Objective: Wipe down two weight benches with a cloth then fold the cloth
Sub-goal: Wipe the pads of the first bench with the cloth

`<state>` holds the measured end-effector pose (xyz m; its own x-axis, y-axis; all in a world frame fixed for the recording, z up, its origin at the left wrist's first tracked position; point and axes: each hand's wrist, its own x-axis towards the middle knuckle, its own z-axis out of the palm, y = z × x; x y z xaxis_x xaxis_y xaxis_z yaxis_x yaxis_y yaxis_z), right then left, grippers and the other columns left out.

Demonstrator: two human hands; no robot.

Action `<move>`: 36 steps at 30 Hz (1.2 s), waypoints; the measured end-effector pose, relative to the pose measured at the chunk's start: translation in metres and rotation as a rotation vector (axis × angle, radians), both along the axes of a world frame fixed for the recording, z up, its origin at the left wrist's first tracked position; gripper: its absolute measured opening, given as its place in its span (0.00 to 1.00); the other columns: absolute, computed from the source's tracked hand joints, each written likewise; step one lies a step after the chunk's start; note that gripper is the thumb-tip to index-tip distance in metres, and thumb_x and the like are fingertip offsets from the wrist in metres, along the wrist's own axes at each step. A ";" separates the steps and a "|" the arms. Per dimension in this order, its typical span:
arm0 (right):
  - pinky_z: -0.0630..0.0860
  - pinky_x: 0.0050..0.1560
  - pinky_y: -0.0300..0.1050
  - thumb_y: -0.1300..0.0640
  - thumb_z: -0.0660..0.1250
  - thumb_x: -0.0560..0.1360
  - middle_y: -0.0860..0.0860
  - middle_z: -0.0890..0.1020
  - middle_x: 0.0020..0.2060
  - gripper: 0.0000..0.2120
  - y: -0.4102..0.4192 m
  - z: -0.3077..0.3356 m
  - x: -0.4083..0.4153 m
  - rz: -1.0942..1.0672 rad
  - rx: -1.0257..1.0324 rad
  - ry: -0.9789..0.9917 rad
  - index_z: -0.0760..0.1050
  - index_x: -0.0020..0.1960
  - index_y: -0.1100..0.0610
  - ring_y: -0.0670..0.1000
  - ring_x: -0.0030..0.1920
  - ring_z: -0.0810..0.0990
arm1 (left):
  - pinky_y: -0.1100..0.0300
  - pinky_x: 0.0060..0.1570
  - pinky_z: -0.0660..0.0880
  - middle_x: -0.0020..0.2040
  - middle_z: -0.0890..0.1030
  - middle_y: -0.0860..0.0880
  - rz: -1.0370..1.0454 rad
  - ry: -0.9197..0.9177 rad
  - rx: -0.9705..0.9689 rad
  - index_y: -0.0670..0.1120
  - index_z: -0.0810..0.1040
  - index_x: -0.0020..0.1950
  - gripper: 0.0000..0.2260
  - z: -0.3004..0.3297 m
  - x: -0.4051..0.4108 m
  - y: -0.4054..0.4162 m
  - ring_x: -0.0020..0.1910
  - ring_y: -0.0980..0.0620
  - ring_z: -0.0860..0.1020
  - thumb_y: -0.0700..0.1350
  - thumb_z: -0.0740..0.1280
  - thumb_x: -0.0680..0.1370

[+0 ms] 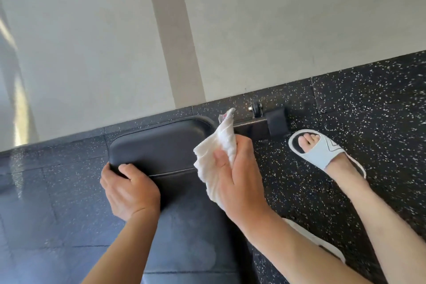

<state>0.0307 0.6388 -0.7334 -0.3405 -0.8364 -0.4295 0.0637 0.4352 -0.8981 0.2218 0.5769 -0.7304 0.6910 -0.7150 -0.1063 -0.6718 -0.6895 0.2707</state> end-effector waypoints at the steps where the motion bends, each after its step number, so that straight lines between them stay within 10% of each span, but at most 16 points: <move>1: 0.80 0.46 0.49 0.40 0.59 0.82 0.48 0.75 0.53 0.09 -0.003 0.000 0.000 0.005 0.019 0.051 0.65 0.57 0.43 0.49 0.51 0.79 | 0.39 0.65 0.68 0.73 0.75 0.46 0.004 -0.001 -0.004 0.48 0.70 0.75 0.29 0.000 0.000 0.000 0.67 0.36 0.75 0.58 0.48 0.79; 7: 0.75 0.56 0.57 0.48 0.62 0.83 0.56 0.76 0.53 0.14 -0.083 -0.009 -0.012 0.121 0.070 0.291 0.71 0.58 0.59 0.58 0.52 0.75 | 0.39 0.67 0.68 0.71 0.77 0.46 0.008 -0.006 -0.006 0.49 0.71 0.74 0.26 -0.001 0.002 -0.001 0.67 0.37 0.75 0.57 0.49 0.80; 23: 0.75 0.47 0.52 0.53 0.63 0.80 0.52 0.73 0.53 0.12 -0.038 0.001 -0.008 0.173 -0.065 0.333 0.74 0.59 0.59 0.56 0.50 0.74 | 0.40 0.62 0.70 0.69 0.77 0.46 0.018 0.012 -0.017 0.48 0.72 0.72 0.29 0.000 0.000 -0.002 0.63 0.37 0.76 0.58 0.48 0.78; 36: 0.76 0.48 0.52 0.52 0.72 0.74 0.49 0.80 0.49 0.07 -0.041 0.018 -0.026 0.793 -0.481 0.765 0.81 0.51 0.52 0.55 0.48 0.77 | 0.39 0.63 0.70 0.70 0.76 0.47 0.028 0.024 0.014 0.49 0.70 0.74 0.27 0.004 -0.003 -0.003 0.65 0.38 0.76 0.58 0.50 0.79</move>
